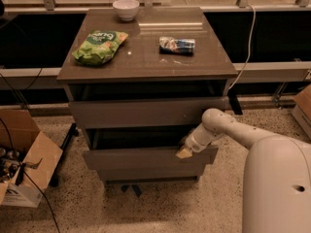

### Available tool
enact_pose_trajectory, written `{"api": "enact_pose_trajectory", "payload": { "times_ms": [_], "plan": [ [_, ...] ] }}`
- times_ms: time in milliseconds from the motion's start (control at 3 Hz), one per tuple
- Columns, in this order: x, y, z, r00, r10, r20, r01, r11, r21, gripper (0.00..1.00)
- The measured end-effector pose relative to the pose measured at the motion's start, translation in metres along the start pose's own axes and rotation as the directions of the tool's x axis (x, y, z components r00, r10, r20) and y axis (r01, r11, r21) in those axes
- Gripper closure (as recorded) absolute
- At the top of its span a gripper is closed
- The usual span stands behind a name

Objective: Open middle drawer

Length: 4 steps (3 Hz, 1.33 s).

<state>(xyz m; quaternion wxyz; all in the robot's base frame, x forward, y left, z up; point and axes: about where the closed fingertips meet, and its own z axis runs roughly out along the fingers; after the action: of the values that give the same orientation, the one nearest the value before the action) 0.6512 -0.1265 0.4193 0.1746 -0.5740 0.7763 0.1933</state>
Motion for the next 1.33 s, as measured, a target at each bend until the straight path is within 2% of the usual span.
{"api": "enact_pose_trajectory", "payload": {
  "times_ms": [333,667,1000,1333],
  "plan": [
    [0.000,0.000,-0.001,1.000,0.000,0.000,0.000,1.0000,0.000,0.93],
    [0.011,0.027,-0.003,0.999,0.034,-0.002,-0.034,0.9994,-0.012,1.00],
    [0.016,0.039,-0.006,0.998,0.055,0.001,-0.055,0.9984,-0.015,0.85],
    [0.023,0.067,-0.004,0.992,0.123,0.006,-0.123,0.9921,-0.024,0.61]
  ]
}}
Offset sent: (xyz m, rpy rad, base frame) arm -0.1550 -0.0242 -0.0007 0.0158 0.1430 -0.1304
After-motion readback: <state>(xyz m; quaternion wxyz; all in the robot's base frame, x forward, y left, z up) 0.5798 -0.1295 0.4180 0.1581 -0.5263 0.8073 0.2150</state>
